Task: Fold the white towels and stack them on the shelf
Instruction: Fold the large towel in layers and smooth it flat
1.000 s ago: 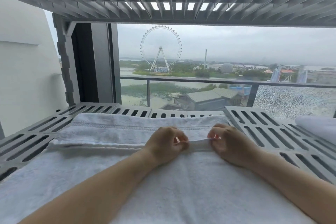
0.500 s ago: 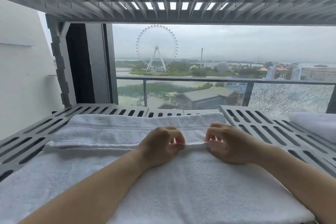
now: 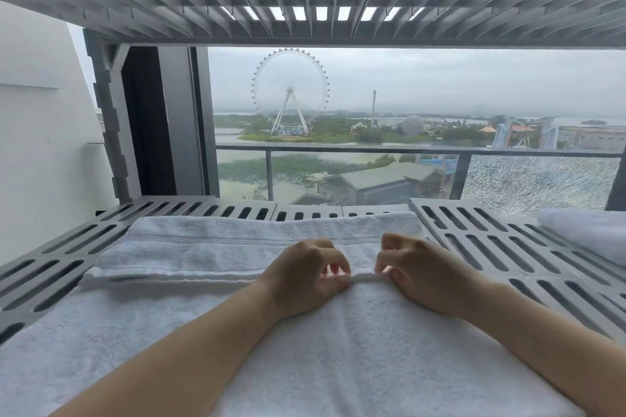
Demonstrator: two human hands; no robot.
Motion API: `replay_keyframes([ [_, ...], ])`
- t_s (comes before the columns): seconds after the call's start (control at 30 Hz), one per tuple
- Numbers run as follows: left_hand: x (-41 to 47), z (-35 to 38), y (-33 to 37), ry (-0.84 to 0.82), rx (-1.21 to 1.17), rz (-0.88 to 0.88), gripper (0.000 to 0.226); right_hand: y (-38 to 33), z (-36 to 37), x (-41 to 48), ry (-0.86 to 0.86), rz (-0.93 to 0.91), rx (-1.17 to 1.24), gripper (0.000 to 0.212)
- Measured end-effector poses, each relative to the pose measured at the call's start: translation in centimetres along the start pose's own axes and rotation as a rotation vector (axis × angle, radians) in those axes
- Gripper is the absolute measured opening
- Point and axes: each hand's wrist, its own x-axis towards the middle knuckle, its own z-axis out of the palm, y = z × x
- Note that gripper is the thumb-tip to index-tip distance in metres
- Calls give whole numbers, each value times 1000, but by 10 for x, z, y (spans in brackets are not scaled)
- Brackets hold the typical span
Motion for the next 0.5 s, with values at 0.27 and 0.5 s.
replay_keyframes([
  [0.27, 1, 2, 3, 53, 22, 5, 11, -25, 17, -2, 1, 206, -110, 18],
  [0.5, 2, 4, 8, 107, 56, 5, 12, -29, 7, 0, 15, 330, -195, 15],
])
